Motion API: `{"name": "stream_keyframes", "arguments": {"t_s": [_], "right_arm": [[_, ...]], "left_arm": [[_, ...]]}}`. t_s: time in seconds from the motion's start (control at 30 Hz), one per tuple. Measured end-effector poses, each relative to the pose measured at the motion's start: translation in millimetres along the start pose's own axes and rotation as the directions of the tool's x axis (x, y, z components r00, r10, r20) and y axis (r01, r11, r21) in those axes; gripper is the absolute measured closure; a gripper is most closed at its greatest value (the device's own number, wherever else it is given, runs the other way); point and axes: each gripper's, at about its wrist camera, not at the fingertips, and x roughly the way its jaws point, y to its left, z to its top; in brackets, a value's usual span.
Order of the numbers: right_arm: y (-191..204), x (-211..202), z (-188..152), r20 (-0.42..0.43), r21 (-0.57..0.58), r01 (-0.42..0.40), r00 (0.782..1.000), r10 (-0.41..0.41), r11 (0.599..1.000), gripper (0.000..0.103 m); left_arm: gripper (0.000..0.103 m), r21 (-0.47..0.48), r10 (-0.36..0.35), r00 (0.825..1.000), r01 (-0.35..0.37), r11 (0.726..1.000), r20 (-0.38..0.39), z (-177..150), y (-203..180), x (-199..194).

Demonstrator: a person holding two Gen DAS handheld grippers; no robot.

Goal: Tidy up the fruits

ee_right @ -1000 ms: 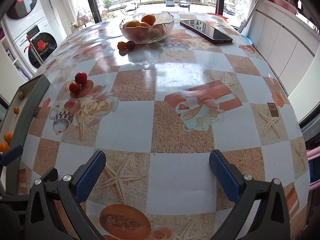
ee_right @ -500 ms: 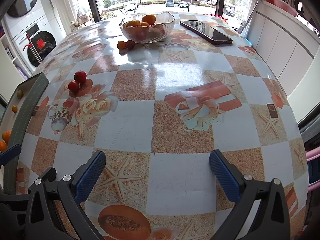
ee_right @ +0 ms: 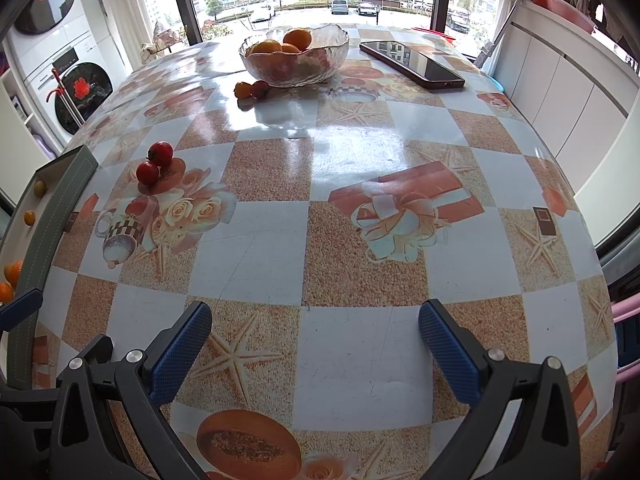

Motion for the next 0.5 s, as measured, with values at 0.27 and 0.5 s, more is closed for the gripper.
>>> {"name": "stream_keyframes", "arguments": {"t_s": [0.27, 0.5], "right_arm": [[0.4, 0.9, 0.0, -0.002, -0.006, 0.01, 1.0, -0.01, 1.0, 0.0], [0.9, 1.3, 0.3, -0.002, -0.007, 0.012, 1.0, -0.012, 1.0, 0.0]], "left_arm": [[0.012, 0.001, 0.001, 1.0, -0.001, 1.0, 0.001, 0.4, -0.8, 0.1], [0.012, -0.004, -0.006, 1.0, 0.006, 1.0, -0.002, 1.5, -2.0, 1.0]]}}
